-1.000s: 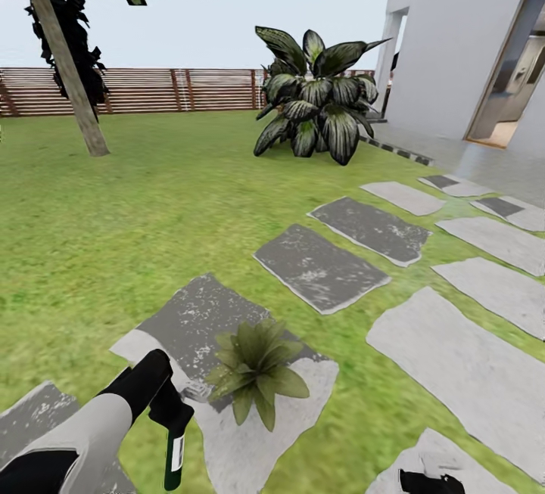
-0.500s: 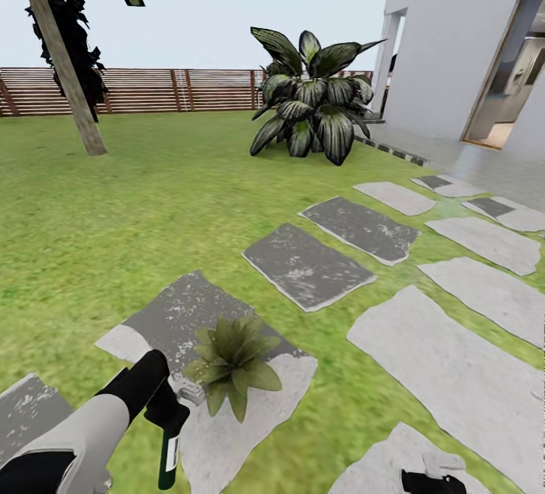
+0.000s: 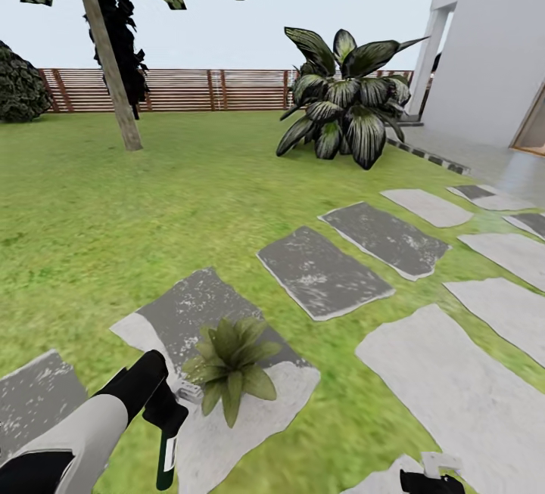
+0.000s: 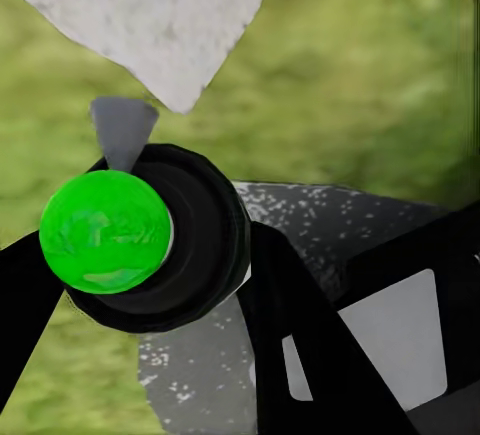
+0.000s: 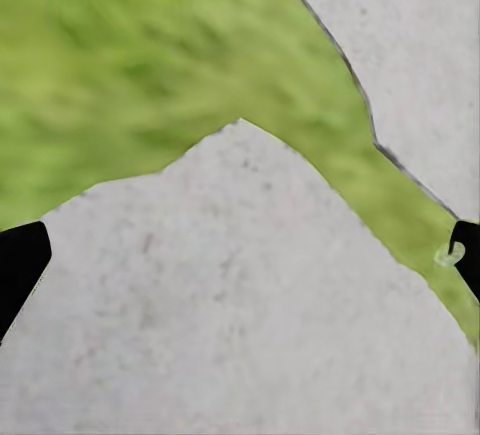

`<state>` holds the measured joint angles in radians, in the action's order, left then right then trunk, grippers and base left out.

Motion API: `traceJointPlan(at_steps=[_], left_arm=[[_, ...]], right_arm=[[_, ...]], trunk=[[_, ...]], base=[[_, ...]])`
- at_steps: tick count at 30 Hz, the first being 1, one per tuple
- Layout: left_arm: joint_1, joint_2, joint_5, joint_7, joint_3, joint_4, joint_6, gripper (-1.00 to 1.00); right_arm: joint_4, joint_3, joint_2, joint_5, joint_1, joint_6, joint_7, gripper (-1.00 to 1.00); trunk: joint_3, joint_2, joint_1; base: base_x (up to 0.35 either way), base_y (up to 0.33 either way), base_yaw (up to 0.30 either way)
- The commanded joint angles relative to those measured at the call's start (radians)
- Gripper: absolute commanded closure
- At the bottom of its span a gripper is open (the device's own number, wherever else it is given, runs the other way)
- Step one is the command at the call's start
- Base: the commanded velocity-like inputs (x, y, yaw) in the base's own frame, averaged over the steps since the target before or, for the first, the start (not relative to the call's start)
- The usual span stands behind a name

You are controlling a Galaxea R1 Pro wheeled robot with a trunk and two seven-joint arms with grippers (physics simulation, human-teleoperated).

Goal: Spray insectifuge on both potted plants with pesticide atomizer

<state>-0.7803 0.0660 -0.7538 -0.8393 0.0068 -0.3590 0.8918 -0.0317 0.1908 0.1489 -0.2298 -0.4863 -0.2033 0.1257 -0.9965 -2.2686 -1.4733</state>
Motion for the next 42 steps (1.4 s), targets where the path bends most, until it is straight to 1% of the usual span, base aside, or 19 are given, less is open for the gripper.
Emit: traceJointPlan(at_steps=[1, 6, 12, 15, 19, 21, 23, 27, 28, 31, 36, 40, 42], left_arm=[[-0.001, 0.0, -0.009, -0.009, 0.001, -0.001, 0.004, 1.0], [0.001, 0.001, -0.009, -0.009, 0.001, -0.001, 0.004, 1.0], [0.001, 0.012, -0.009, -0.008, 0.001, 0.0, 0.004, 1.0], [0.001, 0.034, -0.009, -0.003, 0.001, 0.0, 0.005, 1.0], [0.002, 0.09, -0.007, -0.003, 0.003, 0.002, 0.005, 1.0], [0.002, 0.101, -0.007, -0.003, 0.003, 0.005, 0.004, 1.0], [0.011, 0.102, -0.007, -0.003, 0.001, 0.005, 0.003, 1.0], [0.029, 0.086, -0.008, -0.003, 0.003, 0.005, 0.002, 1.0], [0.03, 0.078, -0.008, -0.003, 0.004, 0.002, 0.002, 1.0], [0.031, 0.074, -0.009, -0.002, 0.003, -0.001, 0.003, 1.0], [0.032, 0.076, -0.01, -0.001, -0.003, -0.001, 0.003, 1.0], [0.032, 0.095, -0.01, 0.002, -0.002, -0.001, 0.003, 1.0], [0.032, 0.096, -0.01, 0.003, -0.002, -0.001, 0.002, 1.0]], right_arm=[[0.0, 0.009, 0.0, -0.009, -0.001, -0.002, 0.002, -1.0], [0.001, 0.009, 0.0, -0.009, 0.0, -0.002, 0.002, -1.0], [0.0, 0.009, -0.002, -0.009, 0.0, -0.002, 0.002, -1.0], [0.0, 0.009, -0.003, -0.009, 0.0, -0.002, 0.002, -1.0], [-0.001, 0.009, -0.003, -0.009, 0.0, -0.002, 0.002, -1.0], [-0.001, 0.009, -0.003, -0.009, 0.0, -0.002, 0.002, -1.0], [0.0, 0.009, -0.003, -0.009, 0.0, -0.002, 0.002, -1.0], [0.0, 0.009, -0.003, -0.009, 0.0, -0.002, 0.002, -1.0], [0.0, 0.009, -0.003, -0.009, 0.0, -0.002, 0.002, -1.0], [0.0, 0.009, -0.001, -0.009, 0.0, -0.002, 0.002, -1.0], [0.002, 0.009, 0.004, -0.007, 0.0, -0.004, 0.002, -1.0], [0.001, 0.009, 0.004, -0.008, 0.0, -0.003, 0.002, -1.0], [0.0, 0.009, 0.004, -0.008, 0.0, -0.003, 0.002, -1.0]], trunk=[[-0.001, 0.0, 0.0], [-0.001, 0.0, 0.0], [-0.001, 0.0, 0.0], [-0.001, 0.0, 0.0], [-0.001, 0.0, 0.0], [-0.001, 0.0, 0.0], [-0.001, 0.0, 0.0], [-0.001, 0.0, 0.0], [-0.001, 0.0, 0.0], [-0.001, 0.0, 0.0], [-0.001, 0.0, 0.0], [-0.001, 0.0, 0.0], [-0.001, 0.0, 0.0]], base=[[0.191, -0.282, 0.278], [0.199, -0.278, 0.162], [0.123, -0.271, 0.05], [-0.083, -0.273, 0.243], [-0.126, -0.268, 0.273], [-0.083, -0.243, 0.277], [-0.029, -0.147, 0.278], [-0.005, -0.026, 0.278], [-0.001, -0.005, 0.249], [0.0, -0.002, 0.12], [0.0, 0.0, 0.014], [0.0, 0.0, 0.0], [0.0, 0.0, 0.0]])
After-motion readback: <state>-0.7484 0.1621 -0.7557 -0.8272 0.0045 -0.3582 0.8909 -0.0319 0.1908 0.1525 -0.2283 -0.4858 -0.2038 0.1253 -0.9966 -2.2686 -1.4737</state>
